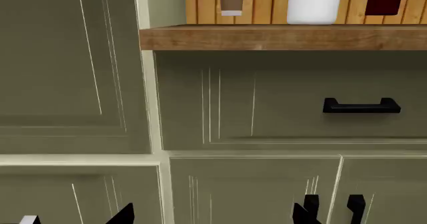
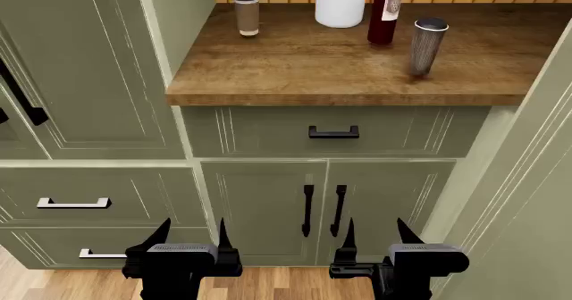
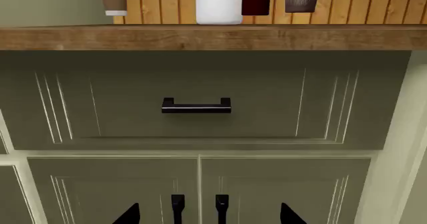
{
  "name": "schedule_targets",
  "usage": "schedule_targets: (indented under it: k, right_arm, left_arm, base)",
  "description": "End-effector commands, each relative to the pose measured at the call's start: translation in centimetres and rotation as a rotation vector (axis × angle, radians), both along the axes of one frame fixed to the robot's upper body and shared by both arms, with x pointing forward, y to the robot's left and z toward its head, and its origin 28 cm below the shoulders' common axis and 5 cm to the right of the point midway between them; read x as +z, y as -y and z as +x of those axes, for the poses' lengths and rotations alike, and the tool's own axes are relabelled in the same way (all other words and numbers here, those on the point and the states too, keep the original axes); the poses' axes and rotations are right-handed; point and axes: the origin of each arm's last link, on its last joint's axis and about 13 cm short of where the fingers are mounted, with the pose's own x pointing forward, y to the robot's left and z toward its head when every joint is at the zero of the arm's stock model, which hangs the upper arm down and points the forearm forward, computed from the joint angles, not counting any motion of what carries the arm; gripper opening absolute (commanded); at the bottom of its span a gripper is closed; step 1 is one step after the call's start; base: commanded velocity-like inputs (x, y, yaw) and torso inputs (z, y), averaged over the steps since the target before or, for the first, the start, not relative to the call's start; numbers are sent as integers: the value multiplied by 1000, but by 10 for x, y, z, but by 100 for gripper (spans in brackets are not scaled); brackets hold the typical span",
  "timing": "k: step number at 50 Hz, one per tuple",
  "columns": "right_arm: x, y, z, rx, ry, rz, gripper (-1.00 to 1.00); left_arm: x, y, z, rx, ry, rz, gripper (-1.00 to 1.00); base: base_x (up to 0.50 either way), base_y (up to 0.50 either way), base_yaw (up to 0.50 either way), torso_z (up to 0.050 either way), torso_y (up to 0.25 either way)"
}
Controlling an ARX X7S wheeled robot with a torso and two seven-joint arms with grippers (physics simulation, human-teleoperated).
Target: Move the drinks to the dining counter.
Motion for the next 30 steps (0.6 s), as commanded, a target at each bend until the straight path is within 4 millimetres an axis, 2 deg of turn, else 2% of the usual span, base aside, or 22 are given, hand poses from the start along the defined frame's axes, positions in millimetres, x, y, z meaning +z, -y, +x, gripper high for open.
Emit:
schedule_targets:
  k: [1,13,14,15,16,18,19,22,25,28,30]
  right_arm:
    - [-2,-2,0,-10,13,-43,100]
    - [-4,-3,0,-7,-3,-76,100]
    - [-2,-4,0,-2,-13,-26,100]
    - [3,-3,-1,-24,2,-106,100]
    - [12,-2,-1,-29,-2,-82,100]
    - [23,0,0,-65,4,-102,100]
    - [34,1,0,-46,30,-95,100]
    - [64,10,8,-136,31,-65,100]
    - [87,18,17,-200,19,-73,100]
    - [111,25,27,-175,36,-47,100]
    - [126,24,30,-165,71,-99,100]
  left_arm:
    - [0,0,0,-6,-1,6,100]
    - [-2,0,0,-28,-15,27,100]
    - [1,-1,-3,-64,7,1,100]
    - [11,0,-5,-91,29,-22,100]
    - [28,-1,-6,-92,55,5,100]
    - [43,-1,-1,-79,63,78,100]
    - [57,0,0,-148,88,38,100]
    - [87,-8,12,-99,100,65,100]
    - [107,-16,19,-94,129,82,100]
    - [129,-31,27,-64,162,65,100]
    - [135,-35,30,-64,165,71,100]
  base:
    - [0,0,0,0,0]
    - [0,0,0,0,0]
    - [0,0,0,0,0]
    - [0,0,0,0,0]
    - [0,0,0,0,0]
    - [0,0,0,0,0]
    - [0,0,0,0,0]
    - [0,0,0,0,0]
    - [0,0,0,0,0]
    - [0,0,0,0,0]
    - [0,0,0,0,0]
